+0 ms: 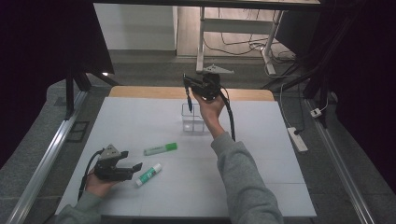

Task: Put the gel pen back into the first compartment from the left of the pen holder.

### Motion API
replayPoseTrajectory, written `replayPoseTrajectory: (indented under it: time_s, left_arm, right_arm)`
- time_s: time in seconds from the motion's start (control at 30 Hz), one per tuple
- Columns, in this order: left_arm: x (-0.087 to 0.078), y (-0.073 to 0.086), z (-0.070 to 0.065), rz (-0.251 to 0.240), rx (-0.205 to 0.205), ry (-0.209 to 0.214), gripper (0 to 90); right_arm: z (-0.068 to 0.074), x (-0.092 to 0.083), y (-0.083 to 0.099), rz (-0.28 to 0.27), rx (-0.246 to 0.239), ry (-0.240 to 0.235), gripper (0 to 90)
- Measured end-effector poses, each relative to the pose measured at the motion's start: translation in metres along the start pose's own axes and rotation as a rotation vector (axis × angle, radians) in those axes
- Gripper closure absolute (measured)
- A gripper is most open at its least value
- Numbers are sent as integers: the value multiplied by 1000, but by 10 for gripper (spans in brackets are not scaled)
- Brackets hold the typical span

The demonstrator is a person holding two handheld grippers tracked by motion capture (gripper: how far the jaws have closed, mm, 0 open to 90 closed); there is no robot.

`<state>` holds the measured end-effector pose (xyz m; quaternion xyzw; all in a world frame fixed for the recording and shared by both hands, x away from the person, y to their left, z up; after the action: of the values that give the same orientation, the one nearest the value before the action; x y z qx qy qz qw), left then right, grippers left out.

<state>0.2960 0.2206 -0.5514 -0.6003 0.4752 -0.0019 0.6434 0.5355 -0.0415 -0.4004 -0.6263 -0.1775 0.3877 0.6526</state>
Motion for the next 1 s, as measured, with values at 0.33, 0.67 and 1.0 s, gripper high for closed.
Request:
replayPoseTrajectory:
  time_s: [0.33, 0.67, 1.0]
  left_arm:
    - [1, 0, 1, 5, 2, 1, 197]
    - [1, 0, 1, 7, 2, -2, 197]
    - [1, 0, 1, 8, 2, -9, 198]
  right_arm:
    - [-1, -1, 7, 32, 0, 16, 570]
    - [-6, -19, 17, 79, -47, 21, 538]
    - [-10, -42, 27, 111, -75, 8, 533]
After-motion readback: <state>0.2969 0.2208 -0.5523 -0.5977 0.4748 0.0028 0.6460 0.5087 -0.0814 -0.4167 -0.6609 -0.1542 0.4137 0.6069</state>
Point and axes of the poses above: each handheld gripper's, and its own axes: x roughly forward along the jaws, y roughly out of its underside, z roughly to its left, the point moved 4 cm from there along x, roughly forward along the jaws, and after that the axes turned 4 degrees about y, right-handed, at the moved point
